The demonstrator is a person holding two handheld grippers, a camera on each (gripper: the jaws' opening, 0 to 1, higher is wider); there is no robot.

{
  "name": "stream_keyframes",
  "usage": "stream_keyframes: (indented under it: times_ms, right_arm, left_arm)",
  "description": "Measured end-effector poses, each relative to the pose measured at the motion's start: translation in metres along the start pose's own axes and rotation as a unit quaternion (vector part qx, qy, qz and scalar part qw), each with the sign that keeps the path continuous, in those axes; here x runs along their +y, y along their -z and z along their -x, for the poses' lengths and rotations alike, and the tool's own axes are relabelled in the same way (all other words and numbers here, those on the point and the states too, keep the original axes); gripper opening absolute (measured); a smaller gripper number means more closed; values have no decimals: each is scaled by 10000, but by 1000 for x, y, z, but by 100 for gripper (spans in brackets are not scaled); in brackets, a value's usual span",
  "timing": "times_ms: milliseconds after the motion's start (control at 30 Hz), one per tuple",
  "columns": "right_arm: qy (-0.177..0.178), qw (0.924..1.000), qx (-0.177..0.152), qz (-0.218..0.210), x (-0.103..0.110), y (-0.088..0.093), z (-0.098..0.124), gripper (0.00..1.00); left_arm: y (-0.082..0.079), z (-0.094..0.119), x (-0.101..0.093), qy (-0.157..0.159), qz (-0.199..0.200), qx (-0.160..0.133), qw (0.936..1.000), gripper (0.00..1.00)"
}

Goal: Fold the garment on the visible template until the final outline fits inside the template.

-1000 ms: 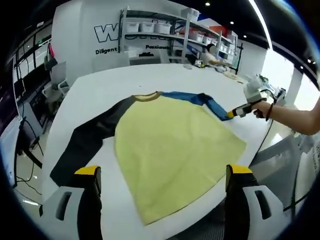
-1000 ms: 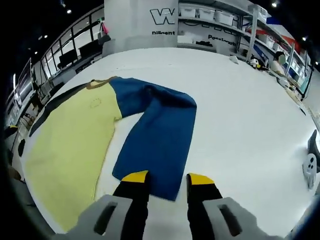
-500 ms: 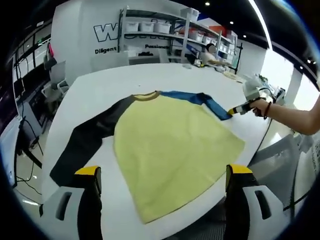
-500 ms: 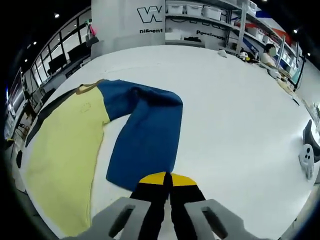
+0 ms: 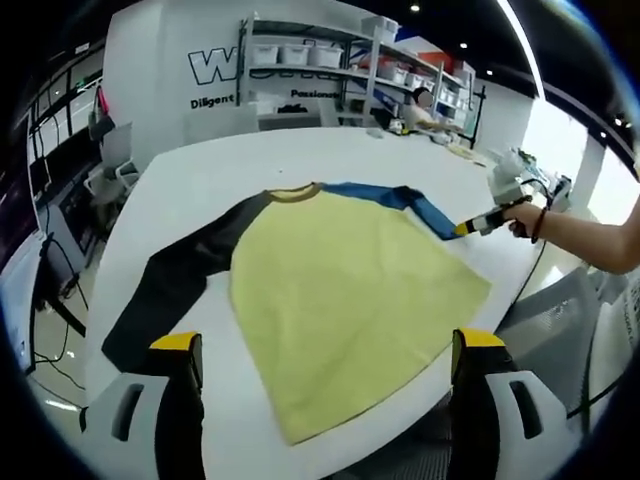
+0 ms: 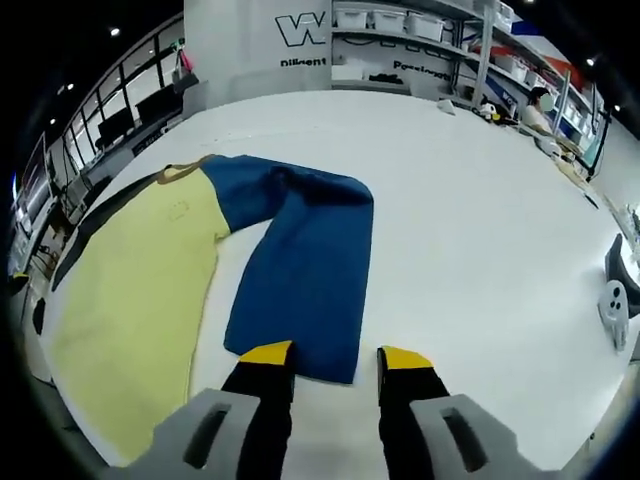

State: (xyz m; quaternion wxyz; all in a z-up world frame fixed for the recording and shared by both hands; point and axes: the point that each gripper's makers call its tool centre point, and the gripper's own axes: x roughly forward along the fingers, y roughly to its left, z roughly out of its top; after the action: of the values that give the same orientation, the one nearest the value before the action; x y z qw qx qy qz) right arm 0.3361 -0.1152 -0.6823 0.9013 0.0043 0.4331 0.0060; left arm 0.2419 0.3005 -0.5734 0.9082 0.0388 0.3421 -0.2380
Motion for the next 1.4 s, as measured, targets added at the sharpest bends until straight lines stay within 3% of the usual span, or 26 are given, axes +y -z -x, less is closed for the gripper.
stream_keyframes:
  times_ms: [367, 467, 700, 1233, 1400]
  right_arm:
    - [134, 9998, -95, -105, 1, -3, -2, 12]
    - [116, 9998, -92, -137, 1, -2, -2, 0]
    - [141, 9999, -27, -95, -5, -6, 1, 0]
    - [881, 9952, -204, 387, -90, -69, 13, 0]
    - [935, 9938, -161, 578, -111, -91, 10, 0]
  left_arm:
    - [1, 1, 3, -44, -19, 20, 10000, 99]
    - [1, 2, 3, -52, -21, 17, 10000, 99]
    - [2, 2, 2, -34, -39, 32, 10000, 99]
    - [1, 6, 4, -71, -98, 41, 9999, 99]
    - [1, 8, 5, -92, -129, 55, 9999, 99]
